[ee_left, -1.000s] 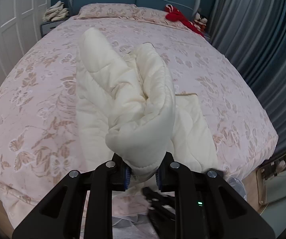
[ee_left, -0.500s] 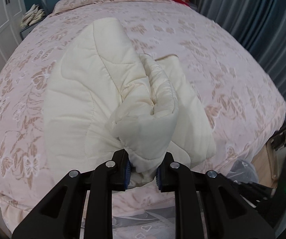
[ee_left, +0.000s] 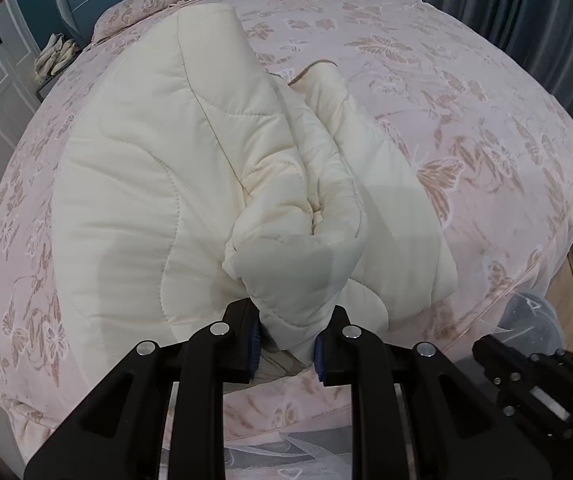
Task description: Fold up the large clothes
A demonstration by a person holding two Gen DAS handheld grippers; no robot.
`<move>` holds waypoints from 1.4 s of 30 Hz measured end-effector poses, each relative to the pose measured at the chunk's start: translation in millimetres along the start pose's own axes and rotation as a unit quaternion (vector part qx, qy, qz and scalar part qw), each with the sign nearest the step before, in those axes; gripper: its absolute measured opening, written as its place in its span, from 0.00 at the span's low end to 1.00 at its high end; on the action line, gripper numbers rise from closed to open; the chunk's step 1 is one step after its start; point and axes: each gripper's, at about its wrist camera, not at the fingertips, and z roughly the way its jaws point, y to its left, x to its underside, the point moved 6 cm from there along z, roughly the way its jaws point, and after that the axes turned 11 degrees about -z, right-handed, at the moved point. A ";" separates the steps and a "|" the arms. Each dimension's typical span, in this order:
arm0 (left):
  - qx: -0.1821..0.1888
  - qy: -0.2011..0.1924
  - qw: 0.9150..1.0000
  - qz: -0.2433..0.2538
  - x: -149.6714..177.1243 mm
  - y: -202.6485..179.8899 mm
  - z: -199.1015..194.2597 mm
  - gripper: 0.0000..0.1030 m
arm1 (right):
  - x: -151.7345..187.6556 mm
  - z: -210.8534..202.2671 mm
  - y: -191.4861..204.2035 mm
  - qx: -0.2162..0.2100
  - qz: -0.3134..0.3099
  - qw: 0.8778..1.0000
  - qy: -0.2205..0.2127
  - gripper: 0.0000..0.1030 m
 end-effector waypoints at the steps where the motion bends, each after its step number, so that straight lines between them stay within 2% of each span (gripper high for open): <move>1: -0.002 0.000 1.000 0.002 0.7 -0.8 1.8 0.18 | -2.3 -0.4 -0.2 0.001 -0.002 1.000 -0.002 0.00; 12: -0.030 -0.005 0.999 0.024 8.6 -13.9 17.0 0.18 | -9.3 -6.4 -12.6 -0.004 0.010 1.000 -0.008 0.01; 14: -0.020 -0.011 1.000 0.021 7.3 -13.5 10.7 0.26 | -11.5 -9.3 -11.8 -0.006 0.008 1.000 -0.011 0.01; 15: -0.007 -0.016 1.000 0.014 5.5 -12.2 4.1 0.38 | -13.7 -12.1 -11.0 -0.006 0.005 1.000 -0.014 0.03; 16: 0.011 -0.023 1.000 0.005 3.9 -10.7 -4.9 0.54 | -16.3 -15.8 -10.2 -0.006 0.003 1.000 -0.019 0.07; 18: 0.061 -0.038 0.997 -0.029 0.2 -2.5 -32.4 0.61 | -21.3 -23.5 -8.4 -0.008 0.001 1.000 -0.029 0.11; 20: 0.099 -0.051 0.992 -0.054 -2.7 9.9 -58.5 0.64 | -30.4 -35.7 -5.9 -0.021 0.005 0.999 -0.046 0.20; 22: 0.130 -0.068 0.985 -0.093 -5.9 35.9 -87.0 0.74 | -45.3 -53.8 2.6 -0.053 0.011 0.996 -0.075 0.44; 24: 0.134 -0.085 0.978 -0.136 -8.8 68.3 -104.1 0.75 | -59.9 -65.6 14.6 -0.072 0.000 0.993 -0.095 0.55; 25: 0.119 -0.091 0.977 -0.151 -10.7 84.3 -107.0 0.75 | -71.3 -70.6 25.8 -0.083 -0.012 0.991 -0.106 0.60; 27: 0.080 -0.097 0.977 -0.173 -11.4 114.2 -106.2 0.75 | -86.4 -70.6 43.0 -0.105 -0.022 0.988 -0.112 0.62; 30: 0.037 -0.088 0.974 -0.205 -8.6 152.1 -98.0 0.75 | -102.5 -55.6 68.7 -0.136 -0.029 0.986 -0.094 0.63; 35: 0.001 -0.079 0.975 -0.210 -2.7 176.0 -91.3 0.75 | -113.6 -33.8 96.0 -0.141 -0.051 0.987 -0.065 0.61; 36: 0.001 -0.076 0.975 -0.208 -2.3 176.3 -89.9 0.75 | -115.3 -30.6 99.6 -0.131 -0.061 0.987 -0.063 0.50; 37: 0.002 -0.073 0.976 -0.206 -2.1 175.2 -88.9 0.75 | -117.0 -29.1 102.1 -0.122 -0.073 0.988 -0.063 0.30; 40: 0.005 -0.071 0.978 -0.195 -3.2 169.0 -90.2 0.75 | -122.7 -40.1 93.8 -0.123 -0.078 0.986 -0.078 0.17; 42: 0.010 -0.073 0.981 -0.181 -8.8 157.3 -92.2 0.75 | -122.0 -56.4 82.9 -0.101 -0.085 0.986 -0.100 0.16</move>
